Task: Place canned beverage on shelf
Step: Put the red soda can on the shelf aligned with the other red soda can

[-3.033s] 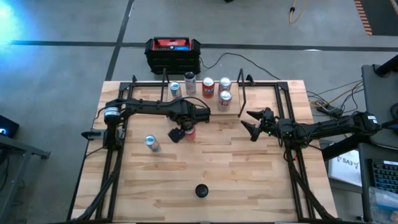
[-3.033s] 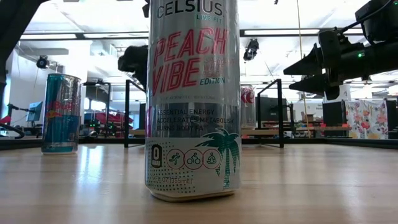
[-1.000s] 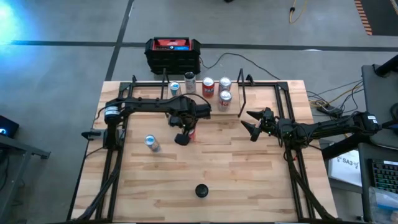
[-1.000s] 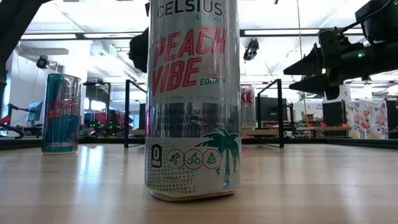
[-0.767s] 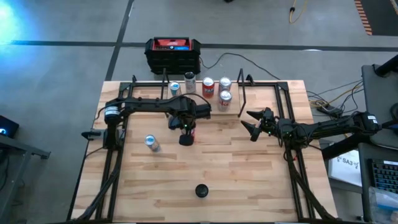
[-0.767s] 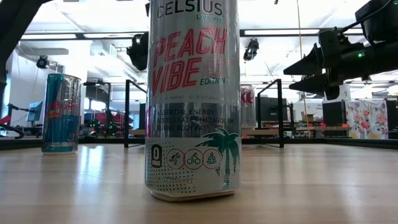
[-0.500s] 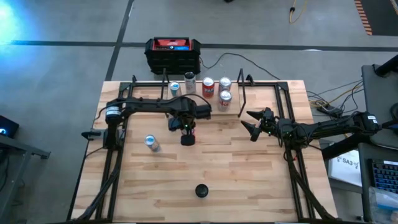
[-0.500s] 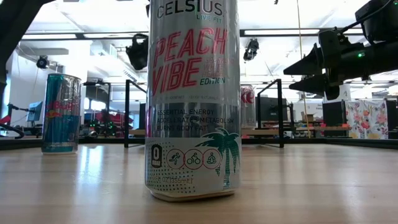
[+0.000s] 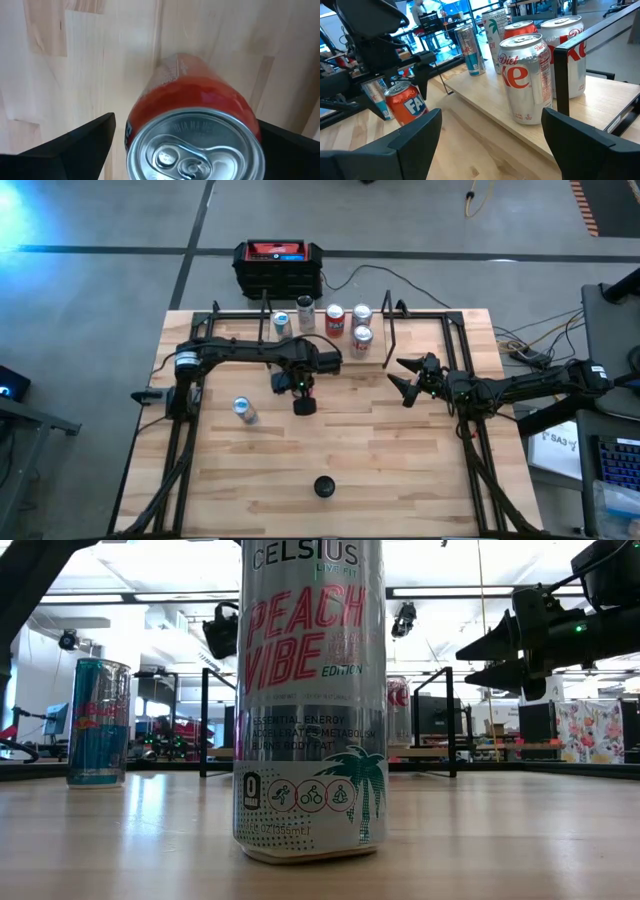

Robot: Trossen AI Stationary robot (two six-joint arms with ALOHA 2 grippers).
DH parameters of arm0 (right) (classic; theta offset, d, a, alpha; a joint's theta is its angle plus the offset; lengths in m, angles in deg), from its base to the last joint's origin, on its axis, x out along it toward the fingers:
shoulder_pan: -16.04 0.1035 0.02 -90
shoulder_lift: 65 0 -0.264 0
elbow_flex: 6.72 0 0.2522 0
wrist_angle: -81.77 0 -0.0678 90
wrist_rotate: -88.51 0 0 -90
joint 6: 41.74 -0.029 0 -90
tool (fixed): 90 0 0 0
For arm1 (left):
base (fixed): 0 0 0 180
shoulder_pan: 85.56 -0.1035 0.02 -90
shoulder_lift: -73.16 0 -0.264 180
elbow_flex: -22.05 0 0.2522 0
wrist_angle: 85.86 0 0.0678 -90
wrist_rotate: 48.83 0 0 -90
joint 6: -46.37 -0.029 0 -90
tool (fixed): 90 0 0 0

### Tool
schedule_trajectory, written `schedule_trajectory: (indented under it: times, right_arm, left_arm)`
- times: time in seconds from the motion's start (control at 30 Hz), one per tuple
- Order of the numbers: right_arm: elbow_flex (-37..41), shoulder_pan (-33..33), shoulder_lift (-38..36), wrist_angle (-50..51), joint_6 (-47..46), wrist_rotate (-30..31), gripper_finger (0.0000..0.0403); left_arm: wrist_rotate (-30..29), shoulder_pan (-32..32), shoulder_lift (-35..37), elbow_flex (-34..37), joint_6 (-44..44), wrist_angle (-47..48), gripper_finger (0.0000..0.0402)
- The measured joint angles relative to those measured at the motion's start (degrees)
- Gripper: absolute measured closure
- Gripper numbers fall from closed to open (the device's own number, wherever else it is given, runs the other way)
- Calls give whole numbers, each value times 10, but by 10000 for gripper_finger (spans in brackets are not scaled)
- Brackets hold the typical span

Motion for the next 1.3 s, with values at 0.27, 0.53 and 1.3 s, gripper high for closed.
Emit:
schedule_trajectory:
  times: [0.27,0.53,1.3]
  right_arm:
    - [0,0,0,0,0,0,76]
    - [0,0,0,0,0,0,76]
    - [0,0,0,0,0,0,76]
  left_arm:
    - [-33,0,0,0,-9,9,26]
    - [-57,0,0,0,-61,23,119]
    - [-68,-13,0,-7,-828,-17,119]
